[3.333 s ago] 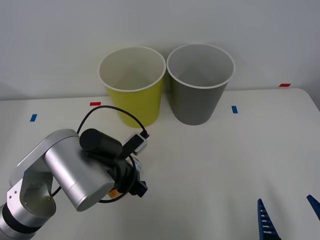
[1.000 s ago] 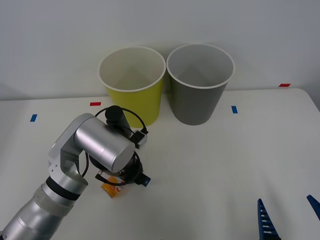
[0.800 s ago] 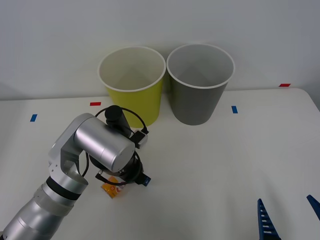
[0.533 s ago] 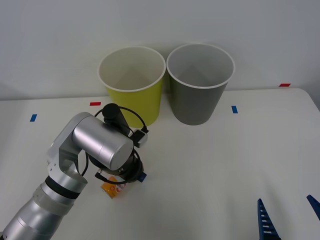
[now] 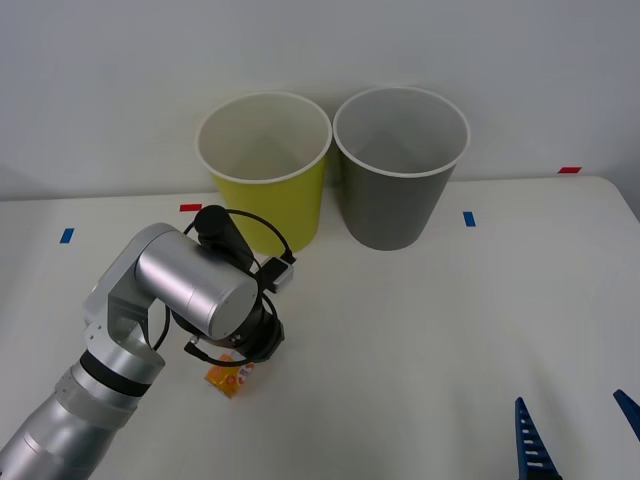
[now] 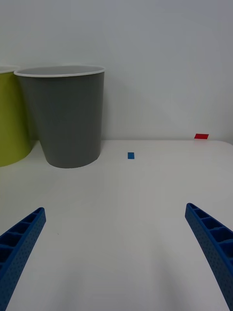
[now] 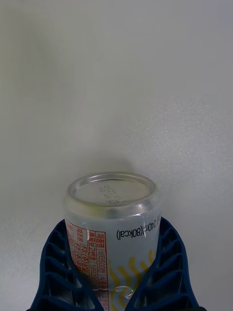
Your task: Put cans in the gray bin and PET bottles in the light green bin.
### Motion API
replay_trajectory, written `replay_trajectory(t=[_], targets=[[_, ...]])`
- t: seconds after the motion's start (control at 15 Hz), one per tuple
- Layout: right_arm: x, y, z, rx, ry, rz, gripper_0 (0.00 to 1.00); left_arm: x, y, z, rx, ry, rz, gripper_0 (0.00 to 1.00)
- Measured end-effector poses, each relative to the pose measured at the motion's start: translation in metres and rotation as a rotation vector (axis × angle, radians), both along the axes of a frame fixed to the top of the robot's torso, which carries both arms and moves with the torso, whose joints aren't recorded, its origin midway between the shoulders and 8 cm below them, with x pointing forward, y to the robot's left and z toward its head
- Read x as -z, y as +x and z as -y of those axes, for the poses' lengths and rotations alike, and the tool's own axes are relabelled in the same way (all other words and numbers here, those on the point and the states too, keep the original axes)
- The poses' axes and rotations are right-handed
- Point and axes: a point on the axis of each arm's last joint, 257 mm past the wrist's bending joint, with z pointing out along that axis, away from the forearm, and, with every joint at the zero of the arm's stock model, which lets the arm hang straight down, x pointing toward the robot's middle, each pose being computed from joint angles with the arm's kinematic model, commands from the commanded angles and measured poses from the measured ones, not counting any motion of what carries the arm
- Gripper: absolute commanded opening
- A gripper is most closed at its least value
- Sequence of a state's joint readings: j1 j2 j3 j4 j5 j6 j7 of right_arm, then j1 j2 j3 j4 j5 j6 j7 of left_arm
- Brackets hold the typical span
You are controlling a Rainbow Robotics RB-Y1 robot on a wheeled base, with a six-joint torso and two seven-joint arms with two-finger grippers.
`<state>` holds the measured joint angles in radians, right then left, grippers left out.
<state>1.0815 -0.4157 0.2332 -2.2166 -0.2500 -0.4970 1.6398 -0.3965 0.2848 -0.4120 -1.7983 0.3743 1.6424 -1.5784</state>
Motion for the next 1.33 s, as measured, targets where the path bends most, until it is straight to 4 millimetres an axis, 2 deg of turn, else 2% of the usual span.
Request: replay_trajectory(t=[0.13, 0.4, 1.0, 1.33], targets=[[0.0, 0.0, 0.0, 0.0, 0.0, 0.0, 1.0, -0.008, 0.002, -0.001, 0.004, -0.009, 0.022, 0.0], [0.0, 0.0, 0.0, 0.0, 0.0, 0.0, 1.0, -0.035, -0.001, 0.003, 0.028, -0.088, 0.149, 0.0], [0.0, 0.0, 0.0, 0.0, 0.0, 0.0, 1.0, -0.152, -0.023, 0.01, 0.125, -0.328, 0.365, 0.0], [0.0, 0.0, 0.0, 0.0, 0.0, 0.0, 1.0, -0.21, -0.024, -0.009, 0.126, -0.418, 0.471, 0.0]])
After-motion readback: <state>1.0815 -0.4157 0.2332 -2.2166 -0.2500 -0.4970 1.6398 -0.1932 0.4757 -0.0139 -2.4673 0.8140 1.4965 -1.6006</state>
